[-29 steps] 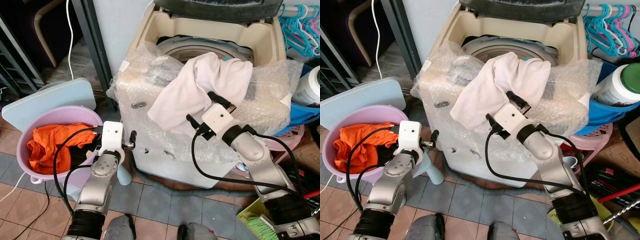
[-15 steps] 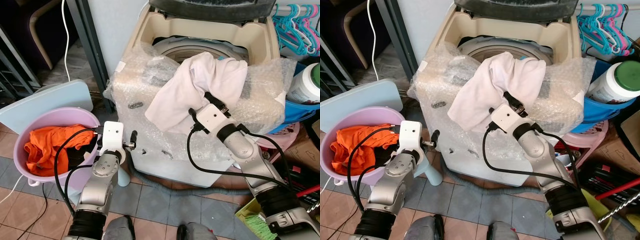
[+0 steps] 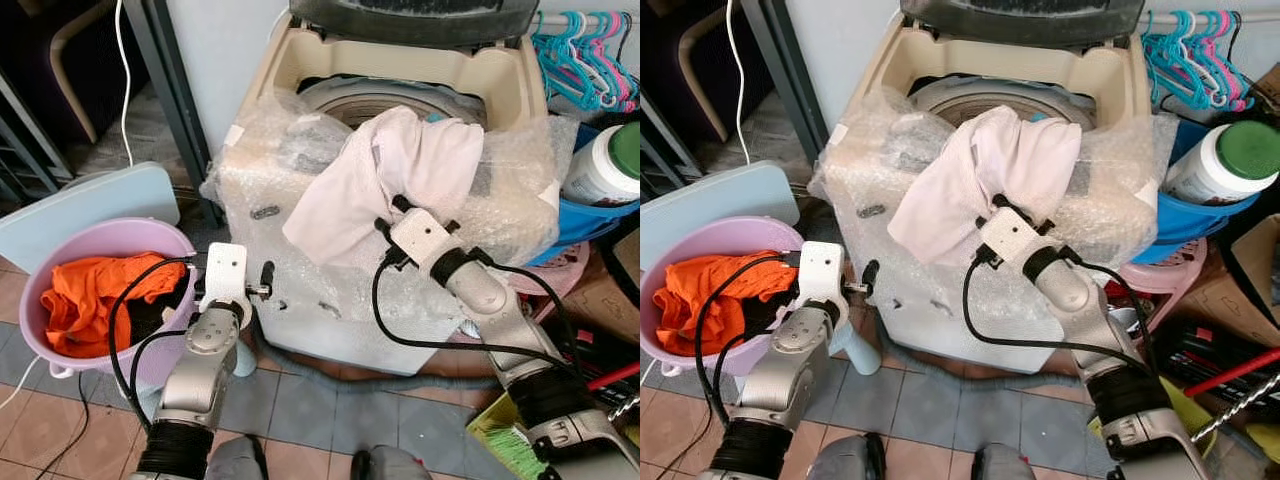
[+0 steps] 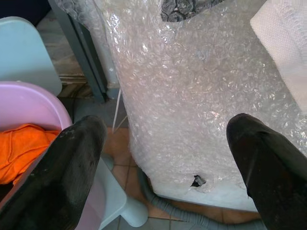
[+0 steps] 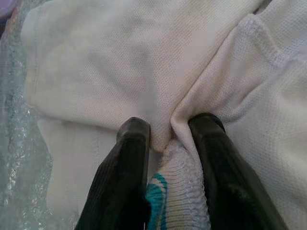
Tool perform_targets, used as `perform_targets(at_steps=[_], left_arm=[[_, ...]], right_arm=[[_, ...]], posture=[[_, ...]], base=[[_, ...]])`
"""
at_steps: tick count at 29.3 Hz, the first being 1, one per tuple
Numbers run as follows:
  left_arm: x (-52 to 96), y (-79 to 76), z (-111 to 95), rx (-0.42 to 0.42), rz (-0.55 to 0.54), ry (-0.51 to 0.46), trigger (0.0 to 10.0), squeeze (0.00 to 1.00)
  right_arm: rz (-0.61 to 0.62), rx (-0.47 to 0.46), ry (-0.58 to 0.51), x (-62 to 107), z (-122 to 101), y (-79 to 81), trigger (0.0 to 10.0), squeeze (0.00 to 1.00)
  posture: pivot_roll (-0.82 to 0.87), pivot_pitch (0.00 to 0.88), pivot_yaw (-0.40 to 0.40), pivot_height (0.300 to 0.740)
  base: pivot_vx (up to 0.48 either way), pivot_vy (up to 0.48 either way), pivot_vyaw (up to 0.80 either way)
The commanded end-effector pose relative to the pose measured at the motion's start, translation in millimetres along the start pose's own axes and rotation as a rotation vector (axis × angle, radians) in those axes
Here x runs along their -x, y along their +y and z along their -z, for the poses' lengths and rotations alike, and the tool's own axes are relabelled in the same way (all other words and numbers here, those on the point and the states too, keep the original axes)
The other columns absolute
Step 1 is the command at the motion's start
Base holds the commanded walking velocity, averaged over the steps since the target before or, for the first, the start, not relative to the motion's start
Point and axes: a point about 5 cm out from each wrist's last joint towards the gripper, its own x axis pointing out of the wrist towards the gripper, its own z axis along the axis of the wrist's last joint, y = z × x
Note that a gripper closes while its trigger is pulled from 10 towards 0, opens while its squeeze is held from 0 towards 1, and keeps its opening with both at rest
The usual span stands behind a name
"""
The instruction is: Clothes washing
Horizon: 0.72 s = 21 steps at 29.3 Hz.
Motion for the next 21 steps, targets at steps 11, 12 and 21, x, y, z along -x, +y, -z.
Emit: perform_targets(at_steps=[11,12,21], left_arm=[[-2.3,-0.7,-1,-0.016,0.002,0.002,10.0,0.00],[-2.6,-1.0,-1,-0.016,0.003,0.002,10.0,0.00],[-1.8,-0.5,0,-0.007,-0.012,0.001,10.0,0.00]], right_arm=[[-0.077,0.008,0.132,-9.2,21,-8.9,0.0,0.00],[-0.067,0.019,0.134,-11.9,20,-14.9,0.0,0.00],[-0.033,-0.056,0.127,-19.6,17,-18.8,0.0,0.00]], posture=[[-0.03,0.088,0.013,0.740],[-0.03,0.088,0.011,0.740],[-0.02,0.087,0.001,0.740]], base=[[0.000,0.000,0.00],[0.000,0.000,0.00],[0.000,0.000,0.00]])
